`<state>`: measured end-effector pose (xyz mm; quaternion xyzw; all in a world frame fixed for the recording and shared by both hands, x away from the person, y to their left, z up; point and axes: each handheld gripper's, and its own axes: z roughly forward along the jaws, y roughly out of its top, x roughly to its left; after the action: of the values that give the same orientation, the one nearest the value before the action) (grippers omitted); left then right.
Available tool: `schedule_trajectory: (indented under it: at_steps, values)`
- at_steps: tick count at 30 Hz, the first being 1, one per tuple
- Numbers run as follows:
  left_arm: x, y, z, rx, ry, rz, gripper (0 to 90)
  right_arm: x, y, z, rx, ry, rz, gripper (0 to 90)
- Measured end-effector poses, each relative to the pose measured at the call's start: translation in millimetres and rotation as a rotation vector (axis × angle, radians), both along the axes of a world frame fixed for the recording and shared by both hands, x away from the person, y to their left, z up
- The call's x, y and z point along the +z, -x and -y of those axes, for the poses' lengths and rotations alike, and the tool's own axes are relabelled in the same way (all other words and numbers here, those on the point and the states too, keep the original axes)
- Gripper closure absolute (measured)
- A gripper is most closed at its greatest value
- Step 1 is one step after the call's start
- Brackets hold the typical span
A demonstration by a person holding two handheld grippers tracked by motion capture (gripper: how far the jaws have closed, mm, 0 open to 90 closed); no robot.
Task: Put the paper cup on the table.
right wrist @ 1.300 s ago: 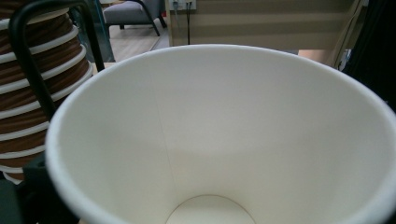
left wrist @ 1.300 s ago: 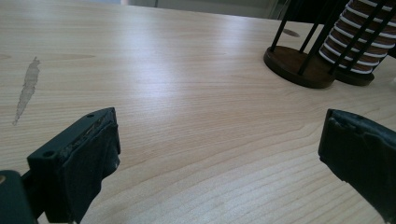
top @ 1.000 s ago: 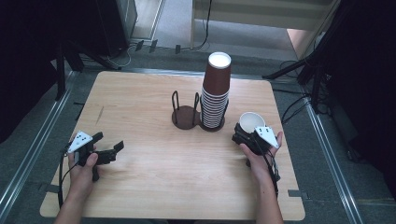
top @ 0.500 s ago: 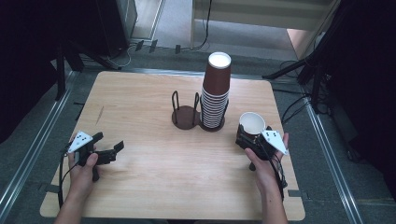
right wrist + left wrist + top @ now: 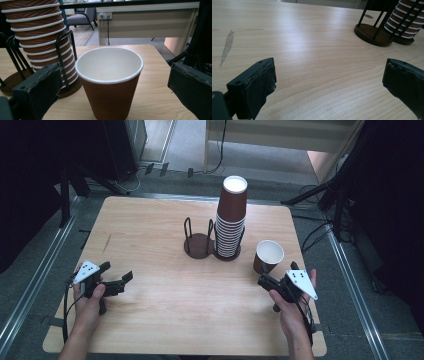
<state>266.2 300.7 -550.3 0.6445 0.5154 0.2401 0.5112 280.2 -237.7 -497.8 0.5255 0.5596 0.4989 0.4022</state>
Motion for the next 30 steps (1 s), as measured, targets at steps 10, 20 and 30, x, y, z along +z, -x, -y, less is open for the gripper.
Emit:
schedule_trajectory:
  at_steps: [10, 20, 30]
  values:
    - [0.1, 0.5, 0.7, -0.002, -0.005, 0.001, 0.0, -4.6, 14.9, 13.8, 0.000, -0.008, 0.000, 0.0]
    - [0.1, 0.6, 0.7, -0.003, -0.008, 0.001, 0.0, -14.1, 27.7, 30.2, -0.016, -0.008, -0.020, 0.0]
    - [0.1, 1.0, 1.3, -0.002, -0.005, -0.001, 0.0, -21.1, 37.3, 43.6, -0.036, 0.007, -0.032, 0.0]
